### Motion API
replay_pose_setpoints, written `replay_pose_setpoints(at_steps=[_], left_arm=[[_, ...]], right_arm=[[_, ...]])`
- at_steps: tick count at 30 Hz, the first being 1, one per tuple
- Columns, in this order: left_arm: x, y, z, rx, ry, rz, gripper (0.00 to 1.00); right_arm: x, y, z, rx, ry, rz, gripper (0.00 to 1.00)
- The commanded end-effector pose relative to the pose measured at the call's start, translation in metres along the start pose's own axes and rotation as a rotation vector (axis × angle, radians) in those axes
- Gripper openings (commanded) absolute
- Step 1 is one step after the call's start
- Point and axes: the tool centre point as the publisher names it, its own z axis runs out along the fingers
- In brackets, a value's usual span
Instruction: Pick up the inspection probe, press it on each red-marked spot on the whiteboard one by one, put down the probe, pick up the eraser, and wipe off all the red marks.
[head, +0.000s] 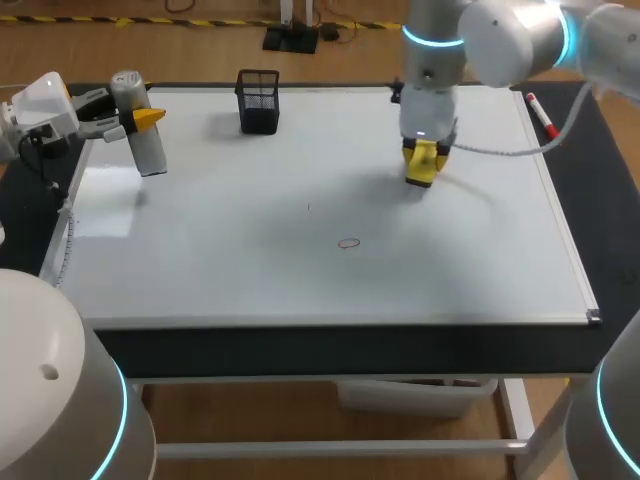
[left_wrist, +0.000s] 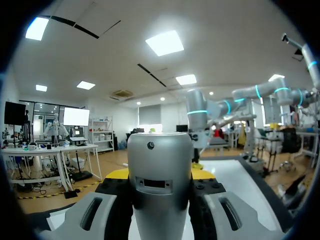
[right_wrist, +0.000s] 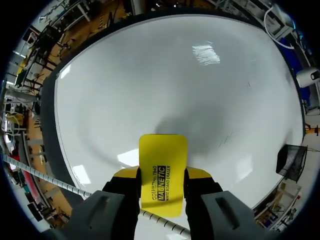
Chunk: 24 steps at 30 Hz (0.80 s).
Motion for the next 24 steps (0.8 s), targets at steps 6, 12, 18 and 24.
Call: replay_pose_setpoints(at_steps=[6,12,18,24], left_arm=[[0.0,0.0,0.0,0.002,-0.001,0.002,0.0],[0.0,0.0,0.0,0.002,-0.001,0.002,0.0],[0.0,0.0,0.0,0.002,-0.001,0.002,0.0],[0.0,0.0,0.0,0.002,-0.001,0.002,0.0]], right_arm=[[0.063,0.002,-0.006,0.007,-0.03,0.083,0.0],[0.09,0.005,-0.005,0.002,-0.029,0.138,0.0],[0.116,0.007,-0.001,-0.007,-0.048,0.198,0.0],[0.127,0.008,0.001,-0.016,-0.038,0.222,0.0]])
